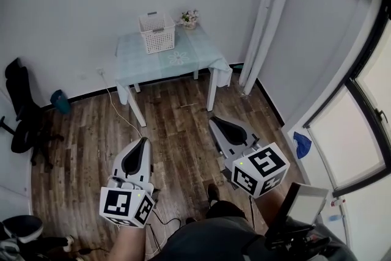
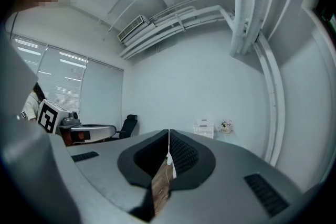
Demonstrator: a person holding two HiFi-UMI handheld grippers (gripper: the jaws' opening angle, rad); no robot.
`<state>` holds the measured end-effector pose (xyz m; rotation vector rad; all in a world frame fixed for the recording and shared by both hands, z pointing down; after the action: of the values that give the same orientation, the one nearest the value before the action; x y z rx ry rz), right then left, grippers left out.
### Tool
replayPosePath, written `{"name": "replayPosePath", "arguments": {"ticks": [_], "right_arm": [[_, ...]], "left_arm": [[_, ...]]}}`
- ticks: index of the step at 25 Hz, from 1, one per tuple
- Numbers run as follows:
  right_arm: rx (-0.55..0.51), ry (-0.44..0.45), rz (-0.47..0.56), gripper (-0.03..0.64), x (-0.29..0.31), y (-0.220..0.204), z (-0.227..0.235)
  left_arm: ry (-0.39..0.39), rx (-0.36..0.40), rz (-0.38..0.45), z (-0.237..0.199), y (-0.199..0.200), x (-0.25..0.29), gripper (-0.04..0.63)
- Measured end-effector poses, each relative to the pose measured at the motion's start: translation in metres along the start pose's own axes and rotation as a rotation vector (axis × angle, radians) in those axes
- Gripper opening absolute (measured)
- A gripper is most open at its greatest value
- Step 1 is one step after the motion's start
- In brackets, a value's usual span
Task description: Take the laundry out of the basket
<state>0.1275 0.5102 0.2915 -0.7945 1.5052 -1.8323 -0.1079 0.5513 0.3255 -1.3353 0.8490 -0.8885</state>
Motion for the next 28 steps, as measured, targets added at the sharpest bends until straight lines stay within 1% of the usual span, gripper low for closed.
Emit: {"name": "replayPosePath", "arguments": {"ticks": [4,7,12,16,22,25,28], "right_arm": [[0.006,0.027,-0.004,0.017,0.024,0.001,0.011],[0.000,0.047,0.011,0.017,0.047,0.004,0.023],[0.000,0.084,0.023,0.017,0.086,0.015,0.051],[-0.004,0.103,0.028,0.017,0.117,0.026,0.085],[0.014,0.129,0.021,0.017,0.157,0.042,0.141],[0.019,0.144,0.018,0.017,0.172,0.046,0.170],[0.025,0.153,0.017,0.017,0.186,0.050,0.198]], "left_arm": [[-0.002,0.015,-0.012,-0.009,-0.001,0.017,0.009],[0.013,0.036,-0.018,-0.018,0.000,0.034,0.010],[0.034,0.045,-0.020,-0.036,0.006,0.072,0.009],[0.051,0.044,-0.018,-0.048,0.010,0.114,0.009],[0.052,0.035,-0.025,-0.055,0.017,0.183,0.009],[0.061,0.025,-0.029,-0.056,0.017,0.217,0.010],[0.056,0.032,-0.036,-0.053,0.017,0.250,0.010]]}}
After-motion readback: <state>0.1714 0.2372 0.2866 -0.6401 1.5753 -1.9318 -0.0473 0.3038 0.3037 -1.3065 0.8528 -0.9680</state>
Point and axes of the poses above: the fingertips, and each gripper's own axes: x forward along the fingers, z to its right, y out of its top, the point moved 8 cm from there along -x, backward along the fingers, and after that the axes turned 7 degrees about x, right-handed, at the moved point
